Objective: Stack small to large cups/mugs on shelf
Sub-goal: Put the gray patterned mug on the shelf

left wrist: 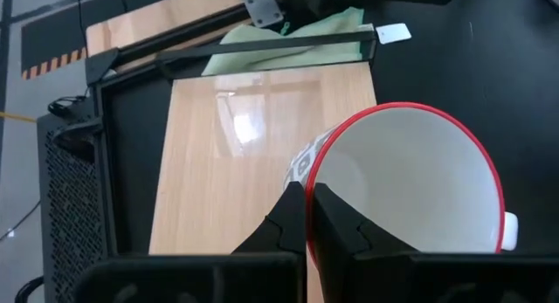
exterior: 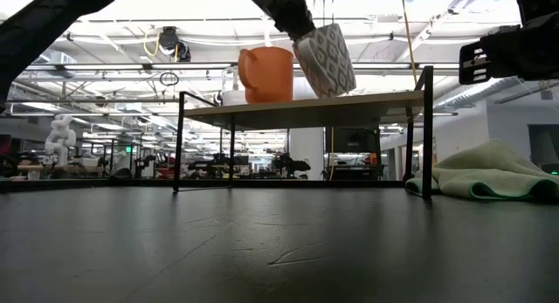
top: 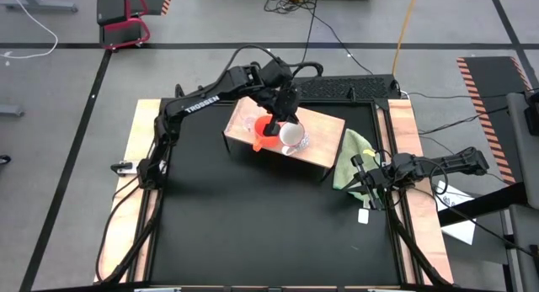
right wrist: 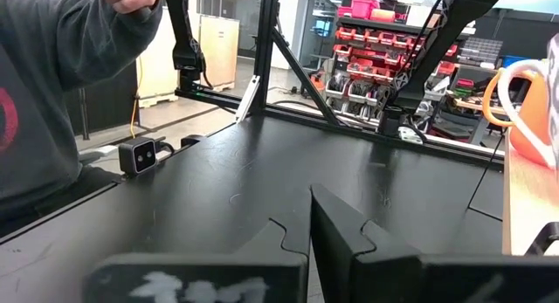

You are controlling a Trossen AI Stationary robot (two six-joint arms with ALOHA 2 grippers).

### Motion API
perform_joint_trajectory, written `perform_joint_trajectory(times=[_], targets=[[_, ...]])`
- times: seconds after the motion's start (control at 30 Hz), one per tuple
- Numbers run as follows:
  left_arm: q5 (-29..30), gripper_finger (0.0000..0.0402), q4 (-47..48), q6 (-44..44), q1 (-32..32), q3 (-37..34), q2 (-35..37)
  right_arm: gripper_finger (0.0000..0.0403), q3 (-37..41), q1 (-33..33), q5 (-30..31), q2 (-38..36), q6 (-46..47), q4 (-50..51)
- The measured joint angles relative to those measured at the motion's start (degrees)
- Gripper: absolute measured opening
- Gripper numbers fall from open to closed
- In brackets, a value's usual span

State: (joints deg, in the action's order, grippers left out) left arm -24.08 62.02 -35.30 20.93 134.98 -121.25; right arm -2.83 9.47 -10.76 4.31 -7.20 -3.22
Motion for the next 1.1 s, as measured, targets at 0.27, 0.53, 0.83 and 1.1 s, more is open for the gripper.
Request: perform_joint_trajectory(times=[0.27,0.53,0.83,1.1], targets=[[0.52,0.0004,-0.08,0.06,-0.02,0.00,0.02,0.0000,-0.02,0.01,-0.01,-0.01,-0.13,0.00],[2.95,0.0004,-0.20,0.50,-0.12,0.13,-1.06,0.0000,-0.02,0.00,-0.02,-0.01,-0.13,0.00],[2.95,0.0005,-1.29,0.49,-0.22,0.11,-1.29,0.0000,0.00,0.00,-0.02,0.00,-0.11,0.00],[3.02,0.0003,-1.32,0.23,-0.04,0.07,-1.31,0.0000,0.00,0.02,-0.02,0.00,-0.48,0.00]])
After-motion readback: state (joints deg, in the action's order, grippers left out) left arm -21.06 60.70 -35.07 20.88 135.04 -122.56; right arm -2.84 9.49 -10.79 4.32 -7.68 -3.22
